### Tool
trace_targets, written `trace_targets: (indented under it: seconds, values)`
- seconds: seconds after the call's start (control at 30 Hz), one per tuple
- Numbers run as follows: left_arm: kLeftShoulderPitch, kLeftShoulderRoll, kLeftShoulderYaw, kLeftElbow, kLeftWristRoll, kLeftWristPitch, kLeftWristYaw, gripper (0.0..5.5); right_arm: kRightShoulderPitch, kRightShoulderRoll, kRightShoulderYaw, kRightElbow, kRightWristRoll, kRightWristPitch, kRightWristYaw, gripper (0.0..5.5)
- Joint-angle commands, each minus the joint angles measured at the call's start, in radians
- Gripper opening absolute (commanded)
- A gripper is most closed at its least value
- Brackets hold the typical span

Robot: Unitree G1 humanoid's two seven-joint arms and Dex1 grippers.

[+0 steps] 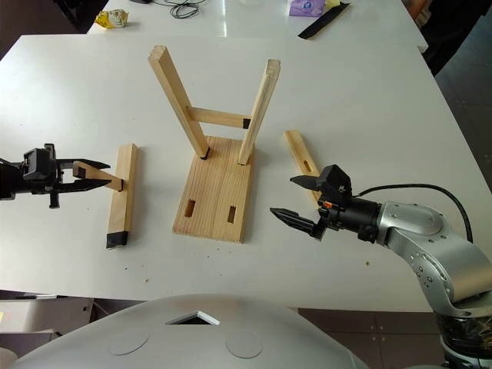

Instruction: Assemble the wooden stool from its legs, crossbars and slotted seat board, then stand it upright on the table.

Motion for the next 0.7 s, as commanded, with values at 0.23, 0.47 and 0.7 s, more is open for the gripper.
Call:
trace_targets:
  seconds: [0.23,0.47,0.7]
  values:
    - [0.083,-0.046,0.017,-0.152,0.08,0.191,0.155,1.32,-0.042,-0.018,0.025,0.022,-0.044,-0.003,0.01,4.6]
    - [0.149,-0.042,0.038,-0.296,0.051,0.371,0.2,1.32,-0.061,-0.033,0.023,0.036,-0.055,0.0,0.03,4.6]
    - [0.174,-0.076,0.029,-0.358,0.107,0.322,0.235,1.32,-0.085,-0.029,0.041,0.047,-0.073,0.0,0.035,4.6]
